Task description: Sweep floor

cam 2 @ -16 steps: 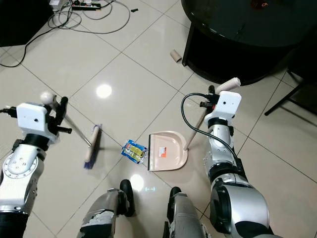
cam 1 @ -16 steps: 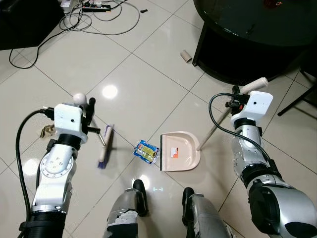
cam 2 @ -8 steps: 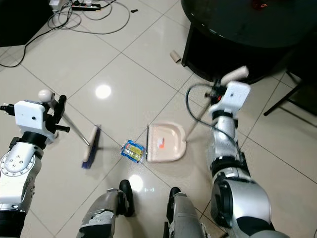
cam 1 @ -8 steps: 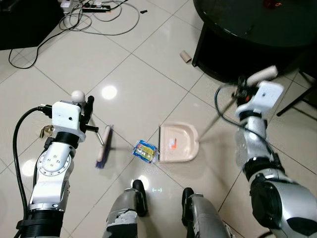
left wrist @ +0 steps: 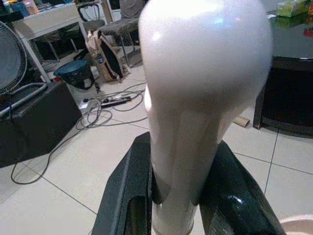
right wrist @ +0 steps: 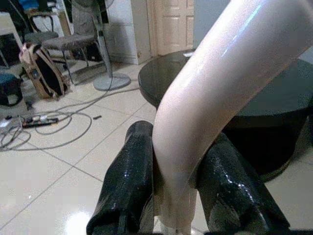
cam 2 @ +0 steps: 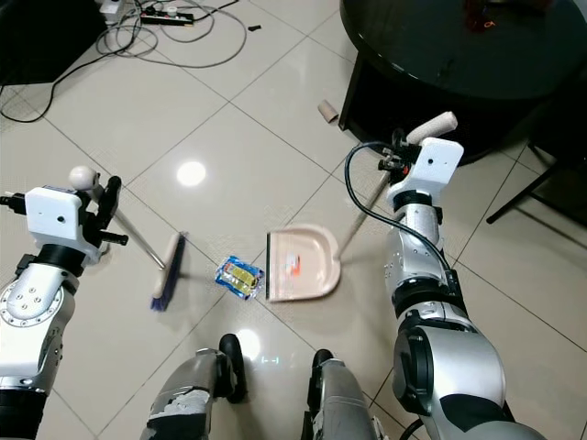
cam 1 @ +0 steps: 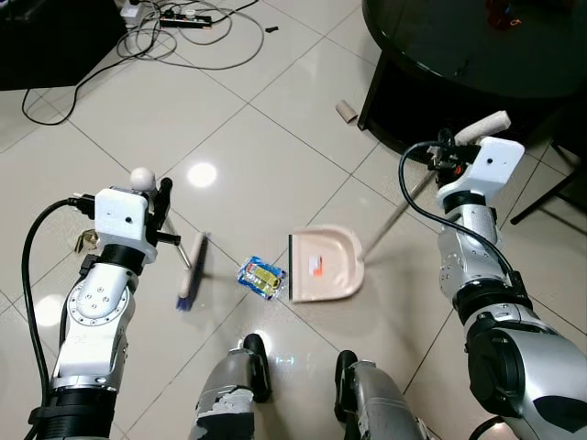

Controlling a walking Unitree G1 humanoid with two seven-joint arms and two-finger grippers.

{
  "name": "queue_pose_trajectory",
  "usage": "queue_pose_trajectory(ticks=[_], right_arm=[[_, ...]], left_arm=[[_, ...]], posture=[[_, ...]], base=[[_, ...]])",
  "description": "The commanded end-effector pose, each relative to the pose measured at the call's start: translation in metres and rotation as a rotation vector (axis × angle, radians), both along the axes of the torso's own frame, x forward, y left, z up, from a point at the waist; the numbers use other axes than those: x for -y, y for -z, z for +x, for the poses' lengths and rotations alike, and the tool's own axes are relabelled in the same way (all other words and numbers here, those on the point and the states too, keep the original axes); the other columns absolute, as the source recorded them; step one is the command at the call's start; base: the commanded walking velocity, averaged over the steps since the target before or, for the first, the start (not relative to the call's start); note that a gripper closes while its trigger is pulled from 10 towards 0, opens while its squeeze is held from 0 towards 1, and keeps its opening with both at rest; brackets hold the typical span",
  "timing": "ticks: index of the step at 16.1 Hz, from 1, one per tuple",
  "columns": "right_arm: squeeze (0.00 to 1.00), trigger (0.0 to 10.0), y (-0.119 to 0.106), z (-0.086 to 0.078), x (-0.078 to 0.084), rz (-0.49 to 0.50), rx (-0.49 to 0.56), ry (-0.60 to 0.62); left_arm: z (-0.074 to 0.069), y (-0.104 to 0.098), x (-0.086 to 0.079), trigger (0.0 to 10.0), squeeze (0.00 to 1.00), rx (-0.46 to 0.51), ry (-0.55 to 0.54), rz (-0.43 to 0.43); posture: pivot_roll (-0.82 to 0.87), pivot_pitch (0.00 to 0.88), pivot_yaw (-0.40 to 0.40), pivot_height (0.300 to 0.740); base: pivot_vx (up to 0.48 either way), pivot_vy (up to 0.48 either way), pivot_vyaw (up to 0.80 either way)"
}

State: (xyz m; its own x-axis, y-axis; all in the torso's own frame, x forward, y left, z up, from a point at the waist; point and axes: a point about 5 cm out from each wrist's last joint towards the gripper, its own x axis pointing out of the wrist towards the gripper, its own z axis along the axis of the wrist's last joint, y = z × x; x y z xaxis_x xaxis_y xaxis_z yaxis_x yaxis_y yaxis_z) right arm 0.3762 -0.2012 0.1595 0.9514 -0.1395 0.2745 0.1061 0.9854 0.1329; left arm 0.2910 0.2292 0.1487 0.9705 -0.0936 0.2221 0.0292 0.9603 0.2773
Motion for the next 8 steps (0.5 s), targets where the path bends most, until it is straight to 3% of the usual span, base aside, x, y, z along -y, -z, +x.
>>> queue_pose_trajectory(ticks=[1,8], right_arm=[[0.00,10.0,0.007,-0.004,0.007,-0.015,-0.026,0.016],[0.00,10.0,0.030,-0.013,0.010,-0.039,-0.100,0.042]], left_arm=[[-0.004,0.003,-0.007,10.0,0.00,-0.017,-0.010,0.010],[-0.002,0.000,0.007,10.0,0.00,-0.002,0.037,0.013]], posture=[[0.13,0.283,-0.004,0.740],[0.16,0.330,0.024,0.740]], base=[[0.000,0.000,0.00],[0.000,0.000,0.00]])
